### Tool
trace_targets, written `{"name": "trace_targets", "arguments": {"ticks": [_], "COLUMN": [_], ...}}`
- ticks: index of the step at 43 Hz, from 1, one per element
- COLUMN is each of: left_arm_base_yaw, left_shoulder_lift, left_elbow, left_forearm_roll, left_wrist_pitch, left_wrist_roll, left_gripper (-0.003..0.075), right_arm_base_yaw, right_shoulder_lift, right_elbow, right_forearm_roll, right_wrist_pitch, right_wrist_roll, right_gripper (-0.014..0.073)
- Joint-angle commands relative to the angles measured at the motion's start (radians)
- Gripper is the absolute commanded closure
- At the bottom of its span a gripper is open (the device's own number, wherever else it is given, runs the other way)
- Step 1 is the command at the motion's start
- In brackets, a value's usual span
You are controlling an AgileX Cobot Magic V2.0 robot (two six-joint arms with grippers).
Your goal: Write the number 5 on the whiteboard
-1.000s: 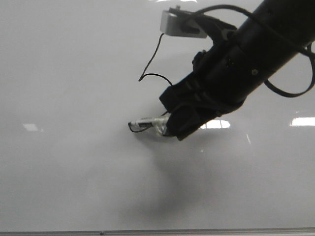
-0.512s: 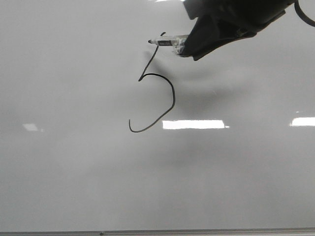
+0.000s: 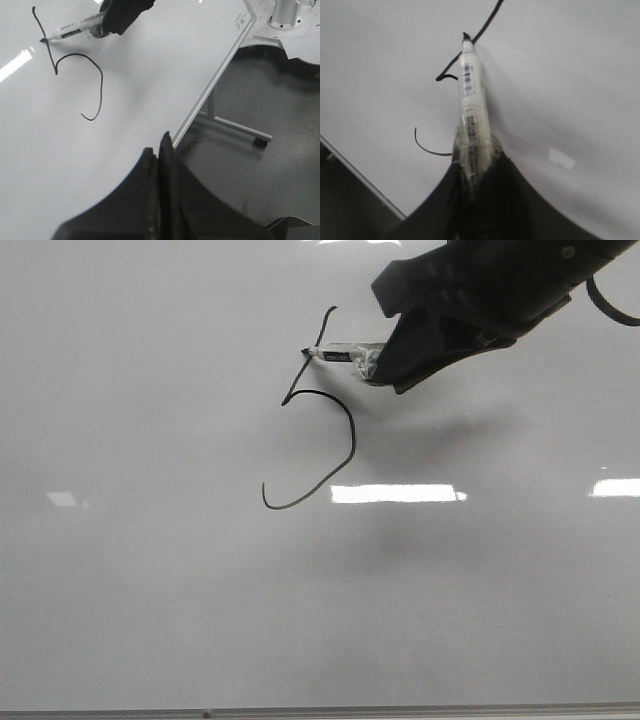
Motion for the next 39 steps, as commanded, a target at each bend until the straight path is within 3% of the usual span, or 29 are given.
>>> {"name": "trace_targets", "arguments": {"ticks": [1, 13, 21, 26, 30, 35, 39], "left_arm_base_yaw": [0.003, 0.003, 0.003, 0.003, 0.003, 0.003, 0.003], "left_shoulder_lift": [0.0, 0.0, 0.0, 0.006, 0.045, 0.144, 0.239], "left_elbow": [-0.028, -0.028, -0.028, -0.055, -0.13, -0.268, -0.365], "left_forearm_roll": [-0.024, -0.024, -0.027, -0.015, 0.052, 0.08, 0.08], "left_wrist_pitch": [-0.07, -0.07, -0.07, -0.036, 0.076, 0.22, 0.293], "left_wrist_roll": [-0.011, -0.011, -0.011, -0.011, -0.006, 0.056, 0.109], "left_gripper": [0.0741, 0.0741, 0.0741, 0.074, 0.0727, 0.0606, 0.0426], "right_arm_base_yaw": [-0.055, -0.149, -0.085, -0.02, 0.045, 0.116, 0.177], "right_shoulder_lift": [-0.026, -0.098, -0.209, -0.288, -0.332, -0.359, -0.372], "right_elbow": [-0.03, 0.02, 0.02, 0.02, 0.02, 0.02, 0.02], "right_forearm_roll": [0.014, 0.003, -0.058, -0.189, -0.305, -0.378, -0.389], "right_wrist_pitch": [-0.041, 0.03, 0.131, 0.184, 0.25, 0.318, 0.347], "right_wrist_roll": [0.013, 0.0, -0.04, -0.054, -0.054, -0.054, -0.054], "right_gripper": [0.0652, 0.0652, 0.0652, 0.0652, 0.0652, 0.0652, 0.0652]}}
